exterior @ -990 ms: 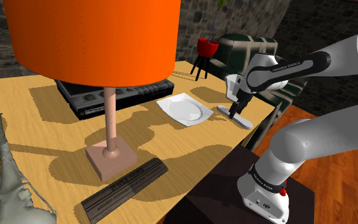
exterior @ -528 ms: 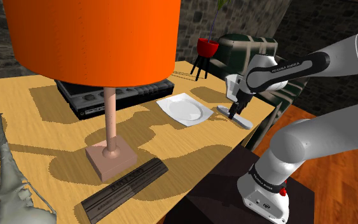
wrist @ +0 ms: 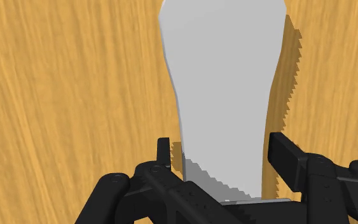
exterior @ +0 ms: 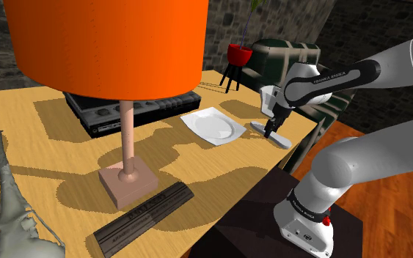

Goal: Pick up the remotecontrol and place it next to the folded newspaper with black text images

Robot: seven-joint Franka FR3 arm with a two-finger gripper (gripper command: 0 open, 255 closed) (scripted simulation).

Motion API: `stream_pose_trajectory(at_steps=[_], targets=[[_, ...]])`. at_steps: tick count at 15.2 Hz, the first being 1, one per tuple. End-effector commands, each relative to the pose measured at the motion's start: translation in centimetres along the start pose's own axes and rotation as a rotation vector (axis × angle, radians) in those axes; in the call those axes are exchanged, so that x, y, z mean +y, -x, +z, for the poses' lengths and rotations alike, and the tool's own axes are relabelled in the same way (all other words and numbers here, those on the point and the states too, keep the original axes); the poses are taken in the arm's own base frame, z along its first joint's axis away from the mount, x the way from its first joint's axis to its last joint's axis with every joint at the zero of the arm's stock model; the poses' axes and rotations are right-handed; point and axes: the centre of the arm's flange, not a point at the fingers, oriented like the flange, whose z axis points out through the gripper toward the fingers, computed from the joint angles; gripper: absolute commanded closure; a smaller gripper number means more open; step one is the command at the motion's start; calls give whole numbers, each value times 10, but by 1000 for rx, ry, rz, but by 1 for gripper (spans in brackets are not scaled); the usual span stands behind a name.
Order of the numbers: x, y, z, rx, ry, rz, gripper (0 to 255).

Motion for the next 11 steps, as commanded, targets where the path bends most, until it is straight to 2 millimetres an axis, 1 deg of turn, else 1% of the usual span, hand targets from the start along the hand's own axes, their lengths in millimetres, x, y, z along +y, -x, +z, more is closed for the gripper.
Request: stream_pose_trajectory(at_steps=[1, 2, 11], targets=[[0, 0, 0, 0, 0, 0, 255], [0, 0, 0, 0, 0, 0, 255], [1, 1, -48, 0, 0, 0, 255]])
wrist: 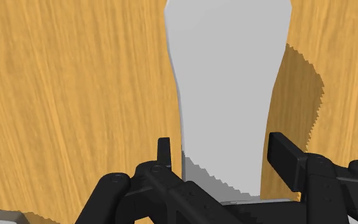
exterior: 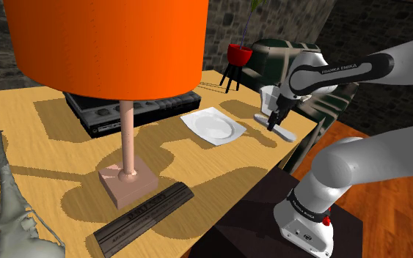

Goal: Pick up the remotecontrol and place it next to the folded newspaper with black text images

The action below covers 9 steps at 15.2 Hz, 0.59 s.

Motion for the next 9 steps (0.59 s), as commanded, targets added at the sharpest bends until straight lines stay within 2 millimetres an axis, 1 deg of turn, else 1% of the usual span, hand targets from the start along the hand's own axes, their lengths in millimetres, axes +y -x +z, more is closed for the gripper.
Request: stream_pose_trajectory(at_steps=[1, 8, 9], targets=[[0, 1, -12, 0, 0, 0, 255], [1, 1, -46, 0, 0, 0, 255], [-12, -1, -47, 0, 0, 0, 255]])
